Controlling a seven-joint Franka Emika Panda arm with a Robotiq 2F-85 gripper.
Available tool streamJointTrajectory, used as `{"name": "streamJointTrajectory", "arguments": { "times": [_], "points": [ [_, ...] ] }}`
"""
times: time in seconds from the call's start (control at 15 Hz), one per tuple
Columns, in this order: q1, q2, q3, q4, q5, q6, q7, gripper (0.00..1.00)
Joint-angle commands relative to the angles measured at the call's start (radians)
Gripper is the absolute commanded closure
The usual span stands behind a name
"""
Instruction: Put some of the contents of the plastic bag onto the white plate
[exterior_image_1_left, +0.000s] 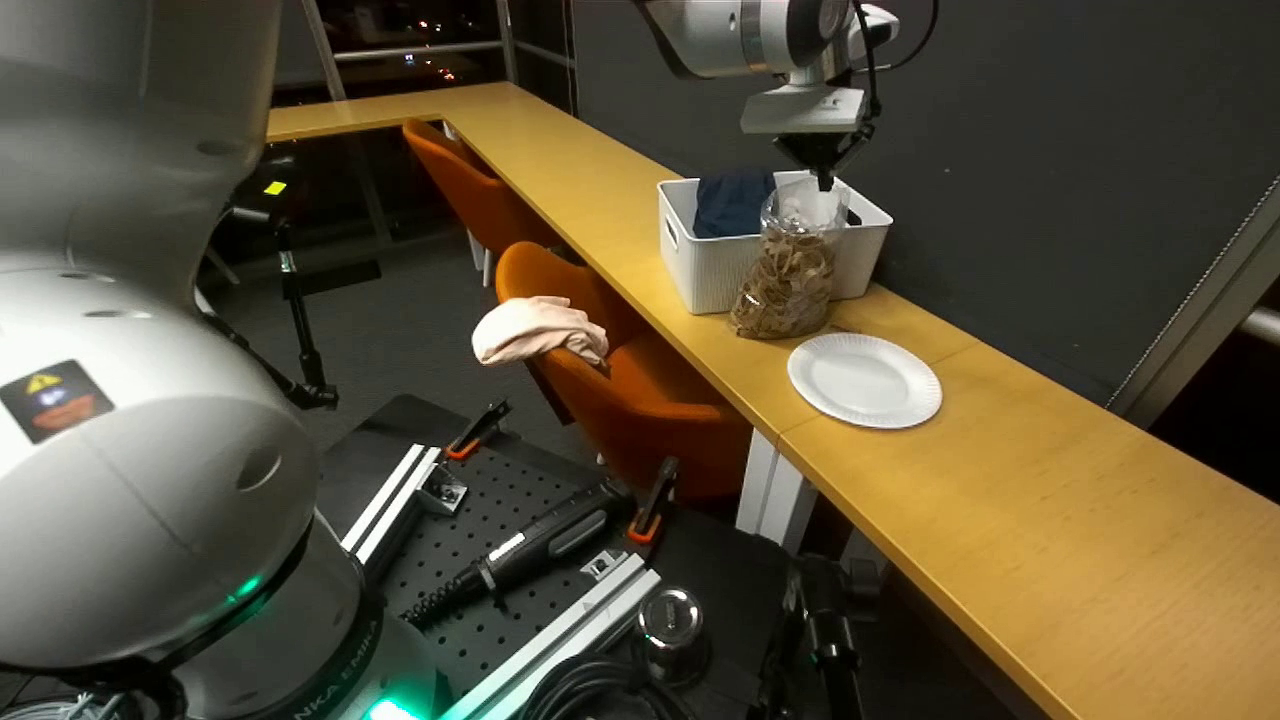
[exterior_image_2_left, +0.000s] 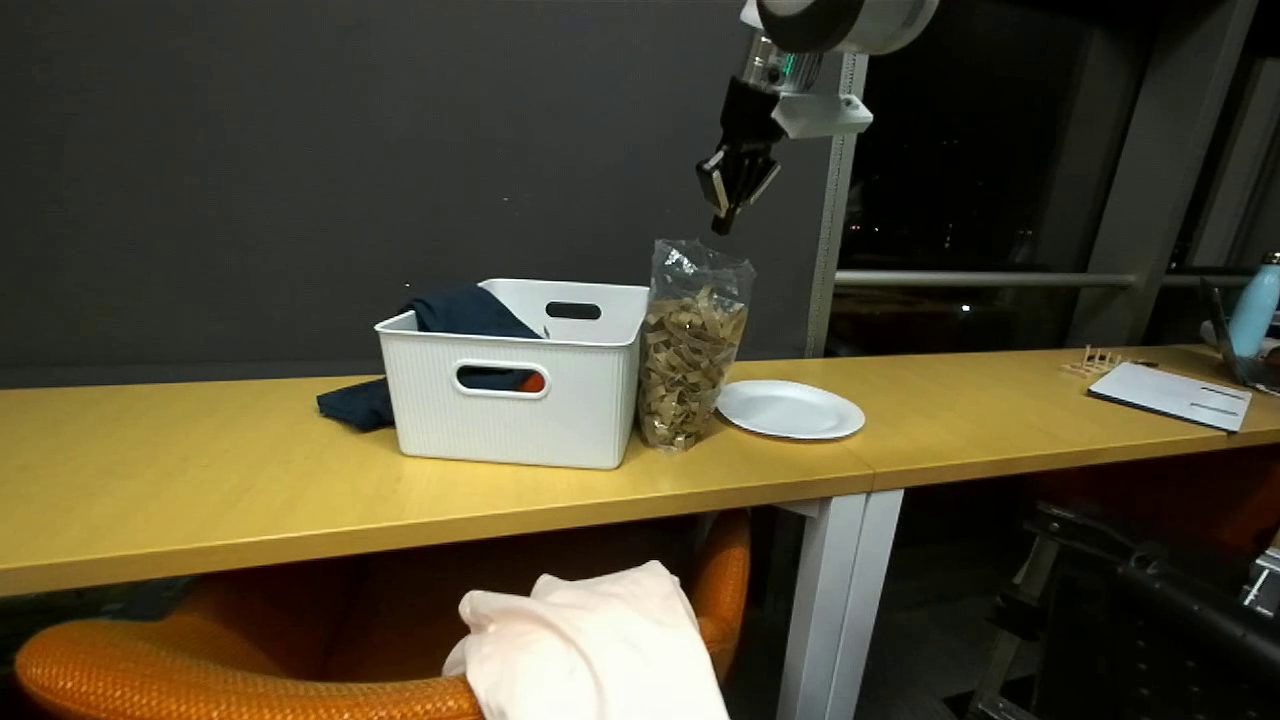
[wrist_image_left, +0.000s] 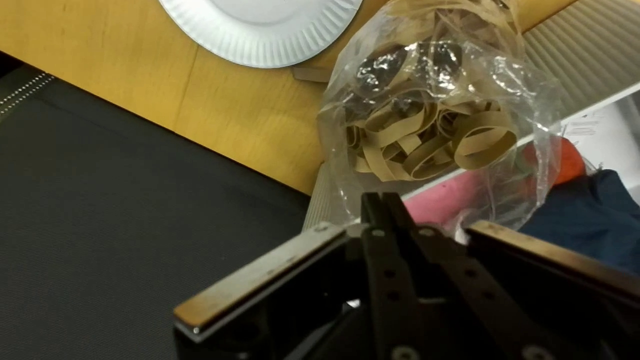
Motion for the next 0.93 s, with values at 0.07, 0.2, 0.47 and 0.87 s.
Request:
{"name": "streamJointTrajectory", "arguments": {
  "times": [0.07, 0.2, 0.47, 0.87],
  "points": [
    [-0.019, 0.078, 0.050, 0.050, 0.076, 0.065, -0.057, 1.00],
    [-0.024, 0.105, 0.059, 0.051, 0.101, 0.077, -0.059, 1.00],
    [-0.034, 0.141, 0.057, 0.047, 0.123, 0.100, -0.060, 1.00],
    [-0.041, 0.186, 0.044, 0.074, 0.116, 0.101, -0.040, 0.66]
  ]
}}
